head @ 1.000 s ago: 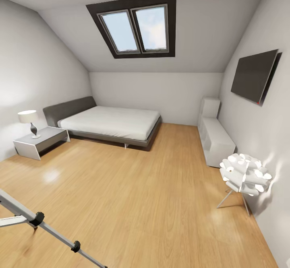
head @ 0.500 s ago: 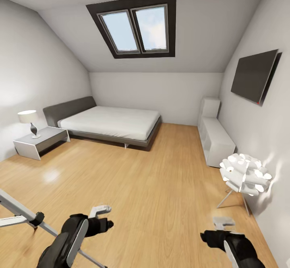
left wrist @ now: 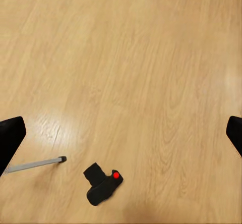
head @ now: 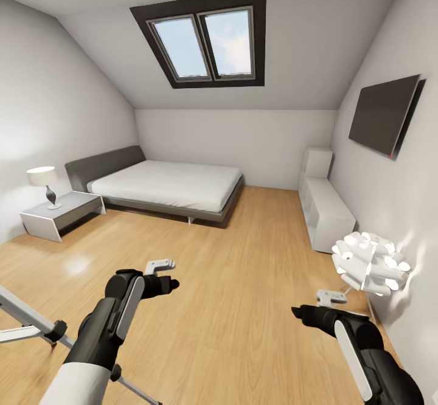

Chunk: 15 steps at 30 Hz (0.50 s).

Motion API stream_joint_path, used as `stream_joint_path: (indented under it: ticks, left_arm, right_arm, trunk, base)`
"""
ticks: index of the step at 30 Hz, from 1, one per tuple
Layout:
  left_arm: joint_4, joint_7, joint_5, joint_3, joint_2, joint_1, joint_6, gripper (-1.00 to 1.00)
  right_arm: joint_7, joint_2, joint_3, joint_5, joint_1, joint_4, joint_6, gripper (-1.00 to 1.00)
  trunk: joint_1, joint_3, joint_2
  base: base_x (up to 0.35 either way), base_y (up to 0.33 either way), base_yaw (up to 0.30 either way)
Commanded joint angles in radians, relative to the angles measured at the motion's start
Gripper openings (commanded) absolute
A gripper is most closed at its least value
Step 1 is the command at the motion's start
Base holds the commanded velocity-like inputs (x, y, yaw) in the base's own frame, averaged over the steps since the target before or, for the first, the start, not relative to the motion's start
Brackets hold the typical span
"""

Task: Attach the digital camera to the camera tripod in the bedroom.

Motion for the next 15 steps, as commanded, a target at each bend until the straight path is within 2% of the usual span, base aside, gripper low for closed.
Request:
stream_joint_path:
  ticks: [1,7,10,11,15]
  left_arm:
    - [-0.008,0.008,0.008,-0.001,-0.002,-0.001,0.004,1.00]
    - [-0.022,0.012,0.015,-0.013,-0.032,-0.002,0.003,1.00]
    - [0.007,0.009,0.018,-0.021,-0.037,-0.004,0.002,1.00]
    - [0.037,0.008,0.018,-0.026,-0.045,-0.005,0.000,1.00]
    - [0.065,0.008,0.021,-0.032,-0.074,-0.005,0.000,1.00]
  right_arm:
    - [0.001,0.000,-0.006,-0.004,-0.001,-0.005,0.005,1.00]
    - [0.005,0.000,-0.035,-0.008,-0.002,-0.022,0.009,1.00]
    - [0.006,0.000,-0.036,-0.009,-0.002,-0.023,0.009,1.00]
    - [0.007,0.000,-0.037,-0.009,-0.002,-0.024,0.012,1.00]
    - [0.007,0.001,-0.036,-0.009,-0.002,-0.024,0.030,1.00]
  trunk:
    - [0.000,-0.001,-0.001]
    - [0.000,-0.001,-0.001]
    - [0.000,-0.001,-0.001]
    - [0.000,-0.001,-0.001]
    - [0.000,-0.001,-0.001]
  base:
    - [0.000,0.000,0.000]
    - [0.000,0.000,0.000]
    - [0.000,0.000,0.000]
    - [0.000,0.000,0.000]
    - [0.000,0.000,0.000]
